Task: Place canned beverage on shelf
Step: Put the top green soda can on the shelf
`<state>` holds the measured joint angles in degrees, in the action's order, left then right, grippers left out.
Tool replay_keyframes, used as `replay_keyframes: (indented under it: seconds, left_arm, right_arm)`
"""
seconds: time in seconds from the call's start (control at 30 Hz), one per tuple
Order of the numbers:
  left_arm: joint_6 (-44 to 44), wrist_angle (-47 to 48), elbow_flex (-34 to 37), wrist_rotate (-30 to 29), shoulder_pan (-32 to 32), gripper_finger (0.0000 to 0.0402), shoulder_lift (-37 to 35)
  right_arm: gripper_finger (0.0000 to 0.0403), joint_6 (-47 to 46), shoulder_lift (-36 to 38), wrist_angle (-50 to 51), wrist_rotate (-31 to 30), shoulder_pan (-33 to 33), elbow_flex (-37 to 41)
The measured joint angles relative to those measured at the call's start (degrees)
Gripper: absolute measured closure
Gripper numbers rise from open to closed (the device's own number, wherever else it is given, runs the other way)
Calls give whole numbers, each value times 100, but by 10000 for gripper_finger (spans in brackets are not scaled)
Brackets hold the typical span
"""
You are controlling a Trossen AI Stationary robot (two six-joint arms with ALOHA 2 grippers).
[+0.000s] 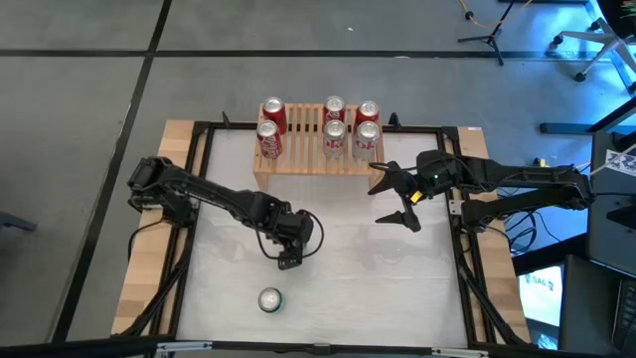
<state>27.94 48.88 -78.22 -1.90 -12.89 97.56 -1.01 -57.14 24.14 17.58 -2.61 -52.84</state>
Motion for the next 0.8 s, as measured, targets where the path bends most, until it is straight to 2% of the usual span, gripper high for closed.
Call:
replay_keyframes:
  seconds: [0.6, 0.8]
  left_arm:
    - [-747, 1483, -2046, 14, 858, 116, 0]
    - [-994, 1788, -2552, 279, 1356, 116, 0]
  right_arm:
    - [17, 1, 0, 0, 0, -1, 0]
    - [17, 1, -1, 0, 0, -1, 0]
